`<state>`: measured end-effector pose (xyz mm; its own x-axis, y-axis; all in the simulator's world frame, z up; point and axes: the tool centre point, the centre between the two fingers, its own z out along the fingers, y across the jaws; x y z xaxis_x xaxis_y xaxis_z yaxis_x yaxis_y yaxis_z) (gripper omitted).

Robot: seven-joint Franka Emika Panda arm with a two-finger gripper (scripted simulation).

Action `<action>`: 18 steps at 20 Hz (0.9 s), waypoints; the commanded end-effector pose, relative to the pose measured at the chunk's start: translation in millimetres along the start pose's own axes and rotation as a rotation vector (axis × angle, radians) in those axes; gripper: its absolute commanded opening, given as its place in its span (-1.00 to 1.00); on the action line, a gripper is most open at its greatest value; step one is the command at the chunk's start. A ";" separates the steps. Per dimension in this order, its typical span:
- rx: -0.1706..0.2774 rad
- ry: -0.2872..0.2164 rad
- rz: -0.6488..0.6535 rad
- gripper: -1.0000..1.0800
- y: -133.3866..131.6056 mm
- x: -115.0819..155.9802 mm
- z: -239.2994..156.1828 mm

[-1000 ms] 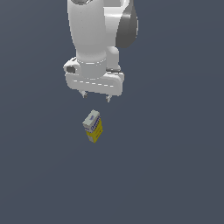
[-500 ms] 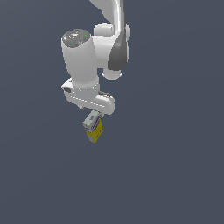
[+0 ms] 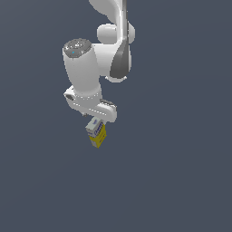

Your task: Pick up the object and move it to a goal position.

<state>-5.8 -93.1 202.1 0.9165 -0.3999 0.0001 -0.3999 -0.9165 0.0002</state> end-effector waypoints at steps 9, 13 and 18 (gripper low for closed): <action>0.000 0.000 0.003 0.92 0.8 -0.8 39.9; 0.000 0.000 0.003 0.92 0.2 -0.1 49.1; 0.000 0.000 0.003 -1.00 0.0 0.4 49.9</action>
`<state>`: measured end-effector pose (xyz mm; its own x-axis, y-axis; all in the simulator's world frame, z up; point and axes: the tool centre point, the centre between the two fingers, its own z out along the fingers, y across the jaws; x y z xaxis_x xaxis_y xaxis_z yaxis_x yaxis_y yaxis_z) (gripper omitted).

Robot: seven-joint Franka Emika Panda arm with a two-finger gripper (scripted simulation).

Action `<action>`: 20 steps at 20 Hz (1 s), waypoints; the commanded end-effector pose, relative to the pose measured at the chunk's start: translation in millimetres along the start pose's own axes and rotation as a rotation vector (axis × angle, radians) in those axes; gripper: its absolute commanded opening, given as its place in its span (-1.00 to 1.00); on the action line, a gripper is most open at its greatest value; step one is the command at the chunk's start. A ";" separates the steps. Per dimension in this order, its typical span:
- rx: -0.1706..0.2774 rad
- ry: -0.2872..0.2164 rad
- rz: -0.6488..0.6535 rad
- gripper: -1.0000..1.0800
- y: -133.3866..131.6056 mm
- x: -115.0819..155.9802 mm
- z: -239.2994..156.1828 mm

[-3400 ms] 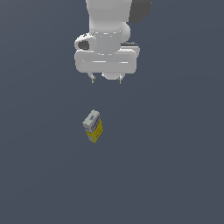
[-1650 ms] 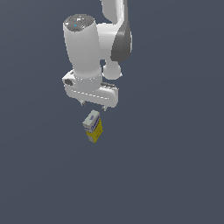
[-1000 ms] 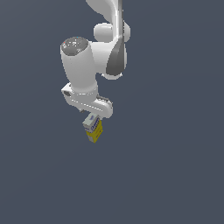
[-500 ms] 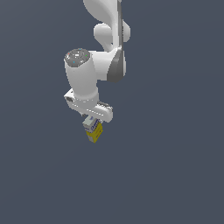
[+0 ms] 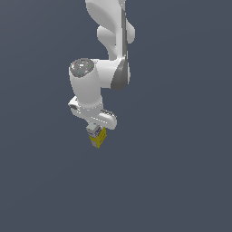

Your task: Pick up the object and move it to a goal position.

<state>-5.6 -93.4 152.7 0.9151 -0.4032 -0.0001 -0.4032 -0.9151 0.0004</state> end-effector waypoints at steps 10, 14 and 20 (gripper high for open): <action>0.000 0.000 0.000 -1.00 0.0 0.2 -1.2; 0.000 0.000 0.000 -1.00 -1.1 0.8 -11.0; 0.000 0.000 0.000 -1.00 -4.5 2.8 -43.3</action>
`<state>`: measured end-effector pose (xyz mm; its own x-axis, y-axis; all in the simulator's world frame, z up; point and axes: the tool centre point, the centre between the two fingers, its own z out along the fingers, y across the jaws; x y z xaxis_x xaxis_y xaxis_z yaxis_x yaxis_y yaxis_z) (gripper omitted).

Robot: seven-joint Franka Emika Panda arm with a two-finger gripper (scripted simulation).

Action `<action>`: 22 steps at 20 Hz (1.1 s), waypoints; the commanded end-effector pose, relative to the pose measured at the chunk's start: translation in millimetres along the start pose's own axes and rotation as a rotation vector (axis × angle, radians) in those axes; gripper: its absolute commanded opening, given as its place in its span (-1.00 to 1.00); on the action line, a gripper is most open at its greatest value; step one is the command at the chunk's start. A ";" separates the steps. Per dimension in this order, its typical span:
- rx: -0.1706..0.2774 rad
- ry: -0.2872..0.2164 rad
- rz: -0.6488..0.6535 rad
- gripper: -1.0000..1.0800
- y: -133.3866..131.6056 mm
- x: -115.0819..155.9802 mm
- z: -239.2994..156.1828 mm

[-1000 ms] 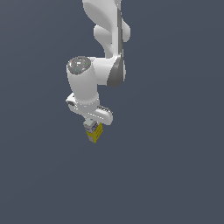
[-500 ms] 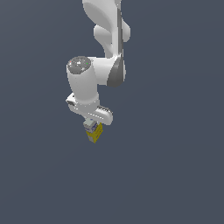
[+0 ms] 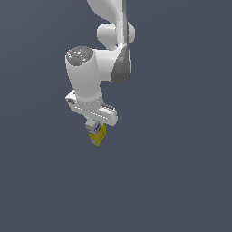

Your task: Pick up the object and move it to a goal position.

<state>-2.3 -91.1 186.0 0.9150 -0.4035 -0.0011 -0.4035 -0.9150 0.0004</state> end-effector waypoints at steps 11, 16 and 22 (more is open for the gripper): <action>-0.001 0.001 0.001 -1.00 -12.2 7.9 -114.0; -0.001 0.001 0.001 -1.00 -18.1 12.1 -165.8; -0.001 0.001 0.001 -1.00 -24.6 17.1 -220.5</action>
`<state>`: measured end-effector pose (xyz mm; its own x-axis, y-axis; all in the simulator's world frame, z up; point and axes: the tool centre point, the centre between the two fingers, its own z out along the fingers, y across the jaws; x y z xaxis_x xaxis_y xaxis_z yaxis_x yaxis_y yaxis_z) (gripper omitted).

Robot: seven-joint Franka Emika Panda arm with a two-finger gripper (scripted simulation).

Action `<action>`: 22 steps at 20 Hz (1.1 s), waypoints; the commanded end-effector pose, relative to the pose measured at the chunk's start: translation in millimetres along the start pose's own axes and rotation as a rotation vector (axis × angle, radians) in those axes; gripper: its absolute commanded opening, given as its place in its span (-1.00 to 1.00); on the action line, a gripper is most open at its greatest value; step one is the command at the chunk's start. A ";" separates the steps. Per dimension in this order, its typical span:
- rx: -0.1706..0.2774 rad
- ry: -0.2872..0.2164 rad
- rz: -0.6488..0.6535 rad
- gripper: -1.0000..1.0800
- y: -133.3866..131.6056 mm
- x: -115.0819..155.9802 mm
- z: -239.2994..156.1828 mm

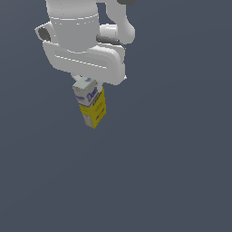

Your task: Pick up the object and move it to a goal position.

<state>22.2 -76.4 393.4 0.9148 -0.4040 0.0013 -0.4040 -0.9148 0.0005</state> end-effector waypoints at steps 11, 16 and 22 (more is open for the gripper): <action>0.000 -0.001 0.000 -1.00 -10.4 8.7 -84.3; 0.000 -0.001 0.000 -1.00 -13.4 11.8 -107.4; 0.000 -0.001 -0.001 -1.00 -16.5 14.9 -128.8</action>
<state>41.5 -67.6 517.0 0.9152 -0.4031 0.0002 -0.4031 -0.9152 0.0001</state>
